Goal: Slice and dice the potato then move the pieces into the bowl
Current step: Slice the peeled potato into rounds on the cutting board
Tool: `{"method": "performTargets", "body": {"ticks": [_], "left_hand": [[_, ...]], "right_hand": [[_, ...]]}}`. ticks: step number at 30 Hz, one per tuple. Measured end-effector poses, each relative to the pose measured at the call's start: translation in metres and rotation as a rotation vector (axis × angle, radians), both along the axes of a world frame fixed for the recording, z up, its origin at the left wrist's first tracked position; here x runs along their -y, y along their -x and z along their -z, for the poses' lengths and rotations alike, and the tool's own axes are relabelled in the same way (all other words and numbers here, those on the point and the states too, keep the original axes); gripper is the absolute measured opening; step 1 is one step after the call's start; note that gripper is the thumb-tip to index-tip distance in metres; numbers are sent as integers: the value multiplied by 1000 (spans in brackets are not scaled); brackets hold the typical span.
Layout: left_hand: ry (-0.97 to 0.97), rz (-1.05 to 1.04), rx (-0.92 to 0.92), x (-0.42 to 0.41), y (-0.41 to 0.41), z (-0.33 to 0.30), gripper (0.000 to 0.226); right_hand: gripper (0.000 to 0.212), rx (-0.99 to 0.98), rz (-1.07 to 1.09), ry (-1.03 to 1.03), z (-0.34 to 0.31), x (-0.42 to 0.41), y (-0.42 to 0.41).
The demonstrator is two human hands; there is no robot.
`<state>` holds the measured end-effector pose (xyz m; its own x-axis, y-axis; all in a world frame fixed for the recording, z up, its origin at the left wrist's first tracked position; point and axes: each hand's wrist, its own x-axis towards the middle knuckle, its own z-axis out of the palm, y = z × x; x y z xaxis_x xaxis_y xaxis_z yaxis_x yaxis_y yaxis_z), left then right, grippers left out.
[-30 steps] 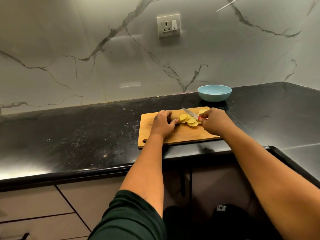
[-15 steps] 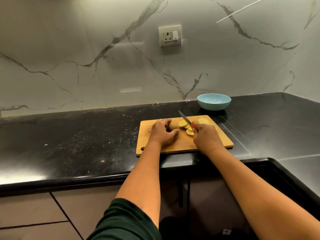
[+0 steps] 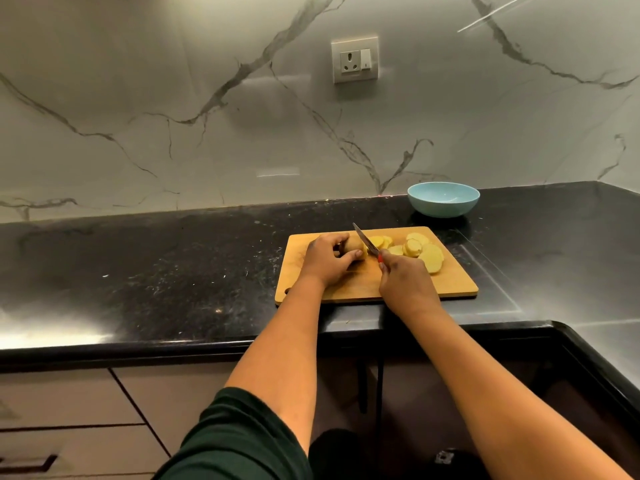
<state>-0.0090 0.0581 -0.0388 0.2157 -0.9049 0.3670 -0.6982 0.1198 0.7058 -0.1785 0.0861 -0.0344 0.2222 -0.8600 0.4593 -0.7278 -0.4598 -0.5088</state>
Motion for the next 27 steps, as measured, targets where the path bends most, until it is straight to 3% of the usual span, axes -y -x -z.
{"method": "performTargets", "body": {"ticks": [19, 27], "left_hand": [[2, 13, 4, 2, -1, 0, 54], [9, 20, 4, 4, -3, 1, 53]], "right_hand": [[45, -145, 52, -16, -3, -4, -7], [26, -220, 71, -147, -36, -2, -25]]}}
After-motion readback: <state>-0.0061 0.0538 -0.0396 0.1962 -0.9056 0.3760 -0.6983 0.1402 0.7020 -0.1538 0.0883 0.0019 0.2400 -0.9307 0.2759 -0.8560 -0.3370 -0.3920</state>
